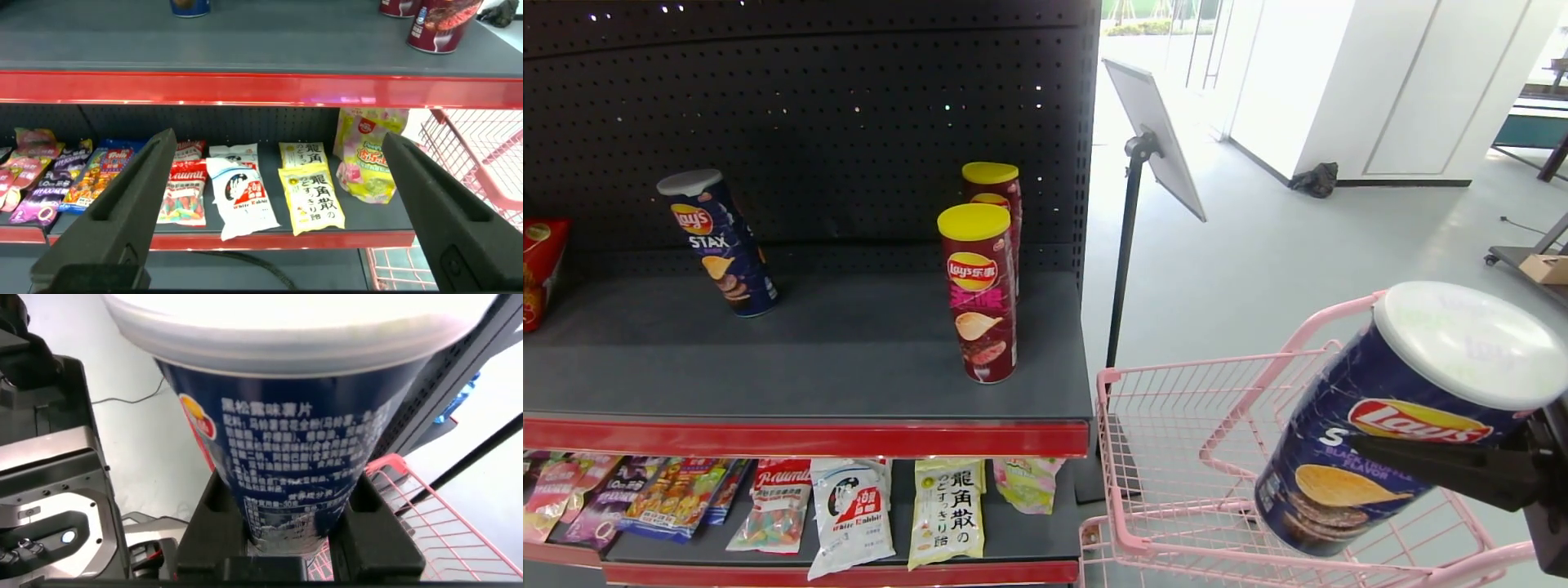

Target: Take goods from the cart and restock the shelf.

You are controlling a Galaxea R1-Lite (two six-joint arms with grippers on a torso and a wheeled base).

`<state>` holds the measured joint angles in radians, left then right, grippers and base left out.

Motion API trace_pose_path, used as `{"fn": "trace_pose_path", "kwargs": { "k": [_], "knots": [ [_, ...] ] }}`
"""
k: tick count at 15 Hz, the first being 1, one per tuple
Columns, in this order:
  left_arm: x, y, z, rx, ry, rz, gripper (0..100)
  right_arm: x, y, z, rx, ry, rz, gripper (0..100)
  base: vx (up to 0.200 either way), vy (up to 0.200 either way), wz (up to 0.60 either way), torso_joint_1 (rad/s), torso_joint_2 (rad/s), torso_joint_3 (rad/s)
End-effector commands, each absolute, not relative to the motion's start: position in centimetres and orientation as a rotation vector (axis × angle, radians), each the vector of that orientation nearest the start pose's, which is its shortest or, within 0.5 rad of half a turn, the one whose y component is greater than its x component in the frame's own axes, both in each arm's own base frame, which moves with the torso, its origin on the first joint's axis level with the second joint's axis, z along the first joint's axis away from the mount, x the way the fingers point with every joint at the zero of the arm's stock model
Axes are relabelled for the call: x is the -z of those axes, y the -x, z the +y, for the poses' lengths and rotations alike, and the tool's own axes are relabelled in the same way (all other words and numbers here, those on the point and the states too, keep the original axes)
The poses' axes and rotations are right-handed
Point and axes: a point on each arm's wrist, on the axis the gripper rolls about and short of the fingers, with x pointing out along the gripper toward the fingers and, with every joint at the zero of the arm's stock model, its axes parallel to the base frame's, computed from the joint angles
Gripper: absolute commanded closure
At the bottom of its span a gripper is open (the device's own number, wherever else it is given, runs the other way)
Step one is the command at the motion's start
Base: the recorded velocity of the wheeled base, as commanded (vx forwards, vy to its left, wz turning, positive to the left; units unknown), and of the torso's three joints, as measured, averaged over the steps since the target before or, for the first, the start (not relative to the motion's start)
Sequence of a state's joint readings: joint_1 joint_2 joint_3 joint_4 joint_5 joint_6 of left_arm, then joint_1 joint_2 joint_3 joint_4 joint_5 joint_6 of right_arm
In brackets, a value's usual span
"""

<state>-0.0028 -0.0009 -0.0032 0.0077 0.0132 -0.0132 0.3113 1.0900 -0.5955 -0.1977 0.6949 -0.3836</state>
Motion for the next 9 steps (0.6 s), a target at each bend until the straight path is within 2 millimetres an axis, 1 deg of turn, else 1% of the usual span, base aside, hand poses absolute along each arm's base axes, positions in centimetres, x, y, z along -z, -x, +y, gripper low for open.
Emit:
{"fn": "trace_pose_path", "kwargs": {
  "k": [1,4,8,9],
  "knots": [
    [-7.55,2.30,0.04,-0.011,0.014,0.005,0,-21.95,-12.92,5.64,-1.027,0.291,0.110,100,0.000,0.000,0.00,0.000,0.00,0.000],
    [-7.55,2.30,0.04,-0.011,0.014,0.005,0,-21.62,-12.65,5.53,-1.013,0.294,0.119,100,0.000,0.000,0.00,0.000,0.00,0.000],
    [-7.55,2.30,0.04,-0.011,0.014,0.005,0,-21.74,-12.70,5.53,-0.994,0.299,0.118,100,0.000,0.000,0.00,0.000,0.00,0.000],
    [-7.55,2.30,0.04,-0.011,0.014,0.005,0,-21.84,-12.40,5.43,-0.993,0.298,0.109,100,0.000,0.000,0.00,0.000,0.00,0.000]
  ]
}}
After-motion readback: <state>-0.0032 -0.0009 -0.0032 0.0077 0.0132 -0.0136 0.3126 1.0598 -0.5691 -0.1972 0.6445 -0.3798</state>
